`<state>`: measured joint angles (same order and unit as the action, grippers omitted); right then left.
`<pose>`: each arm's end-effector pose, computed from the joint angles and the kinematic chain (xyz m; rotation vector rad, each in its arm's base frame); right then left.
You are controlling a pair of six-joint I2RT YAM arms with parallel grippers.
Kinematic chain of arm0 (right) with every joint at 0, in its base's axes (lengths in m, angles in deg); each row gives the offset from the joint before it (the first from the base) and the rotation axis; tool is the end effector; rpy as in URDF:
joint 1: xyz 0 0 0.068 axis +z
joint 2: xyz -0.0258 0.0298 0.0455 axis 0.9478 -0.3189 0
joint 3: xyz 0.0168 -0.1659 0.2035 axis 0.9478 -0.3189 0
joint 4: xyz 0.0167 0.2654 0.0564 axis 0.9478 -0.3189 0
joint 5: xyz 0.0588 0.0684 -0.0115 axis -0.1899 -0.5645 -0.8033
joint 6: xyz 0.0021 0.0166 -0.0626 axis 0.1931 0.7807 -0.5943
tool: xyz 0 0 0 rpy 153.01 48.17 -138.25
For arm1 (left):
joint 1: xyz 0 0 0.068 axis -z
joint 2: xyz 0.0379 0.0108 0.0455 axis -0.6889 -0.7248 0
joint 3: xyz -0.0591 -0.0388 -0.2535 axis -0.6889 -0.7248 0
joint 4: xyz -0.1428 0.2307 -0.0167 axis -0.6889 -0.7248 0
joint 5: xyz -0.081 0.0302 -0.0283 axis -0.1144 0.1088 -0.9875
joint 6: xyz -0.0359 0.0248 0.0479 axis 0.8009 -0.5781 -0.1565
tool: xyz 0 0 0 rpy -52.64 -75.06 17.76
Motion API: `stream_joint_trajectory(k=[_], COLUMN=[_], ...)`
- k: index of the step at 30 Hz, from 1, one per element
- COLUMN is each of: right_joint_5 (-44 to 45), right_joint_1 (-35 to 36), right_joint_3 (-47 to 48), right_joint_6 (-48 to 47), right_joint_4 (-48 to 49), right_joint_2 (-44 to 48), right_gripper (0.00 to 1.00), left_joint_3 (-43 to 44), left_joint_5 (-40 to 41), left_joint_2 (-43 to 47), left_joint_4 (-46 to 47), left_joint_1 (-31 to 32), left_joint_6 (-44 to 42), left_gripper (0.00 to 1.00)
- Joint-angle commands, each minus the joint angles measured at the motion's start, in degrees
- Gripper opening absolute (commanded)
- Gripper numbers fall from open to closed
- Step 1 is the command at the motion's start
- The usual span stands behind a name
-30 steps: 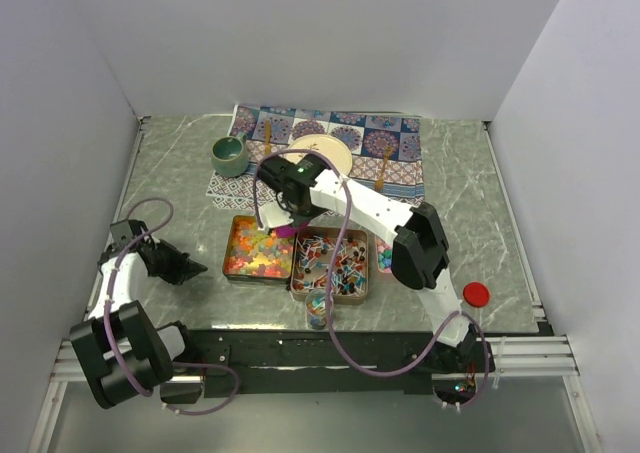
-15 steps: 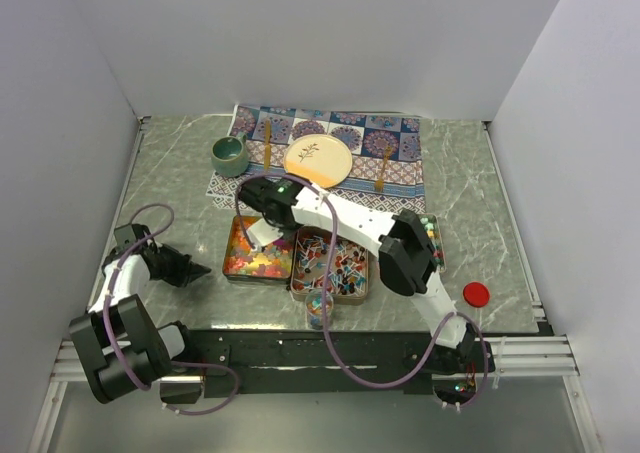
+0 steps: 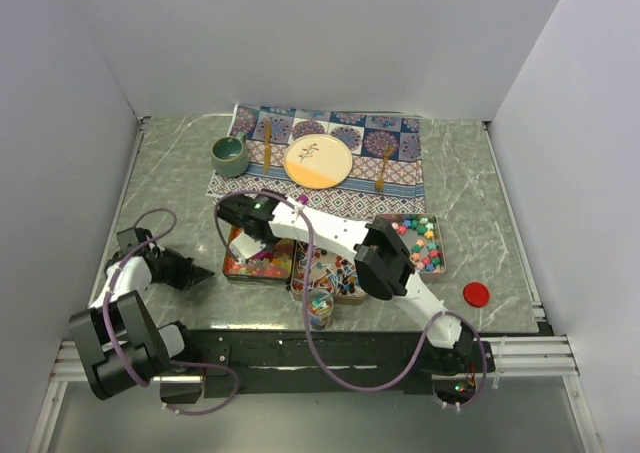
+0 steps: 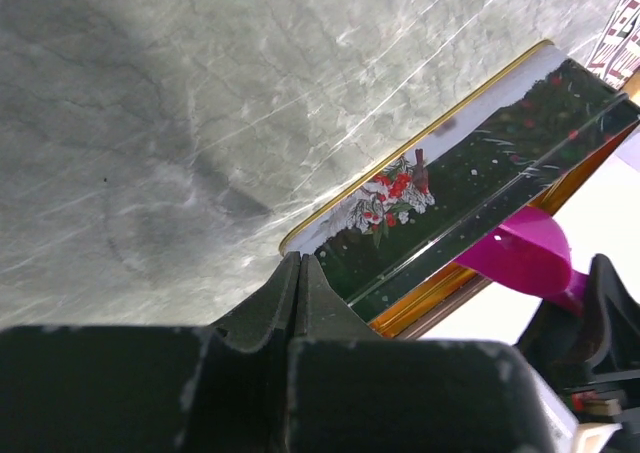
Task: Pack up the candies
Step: Scoop the fake candies from the storage box.
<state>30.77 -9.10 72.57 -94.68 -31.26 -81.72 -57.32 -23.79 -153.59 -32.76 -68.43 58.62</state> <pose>0.2476 0.4223 0.1920 -2.6609 1.1149 -0.7250 0.1836 0.0561 0.1153 -1.5271 2.3773 -0.8575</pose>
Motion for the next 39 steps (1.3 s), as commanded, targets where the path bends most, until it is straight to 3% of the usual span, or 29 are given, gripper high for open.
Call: stream_joint_trajectory(k=[1,9,18,28,37,39], right_joint_5=[1.7,-0.5,-5.3,-8.5,-26.3,-29.5], right_joint_1=[2.6,5.2,6.4,6.8,4.2,2.9], right_joint_3=[2.0,-3.0,1.3,-8.1,-2.0,-4.5], right_joint_6=[-3.1,-3.7,-1.2,-4.1,-3.8,-4.0], right_joint_4=[-1.3,2.4,2.1,8.9,5.2,8.0], right_joint_2=[-1.3,0.6,-4.2,0.3,-0.4,1.8], right_gripper=[0.0,0.0,0.0,0.0,0.0,0.0], left_joint_3=[-1.0,-2.4,-3.6,-3.7,-2.0,-1.9], left_joint_5=[-2.2,-4.7,-5.2,-7.2,-7.4,-7.6], left_joint_2=[0.3,-0.5,-1.3,-5.1,-4.9,-4.1], left_joint_4=[2.6,5.8,6.9,10.8,11.7,11.8], left_joint_1=[0.9,1.8,2.8,2.8,2.7,2.8], left_joint_6=[1.4,3.6,6.0,9.6,9.7,9.5], left_gripper=[0.01,0.01,0.01,0.01,0.01,0.01])
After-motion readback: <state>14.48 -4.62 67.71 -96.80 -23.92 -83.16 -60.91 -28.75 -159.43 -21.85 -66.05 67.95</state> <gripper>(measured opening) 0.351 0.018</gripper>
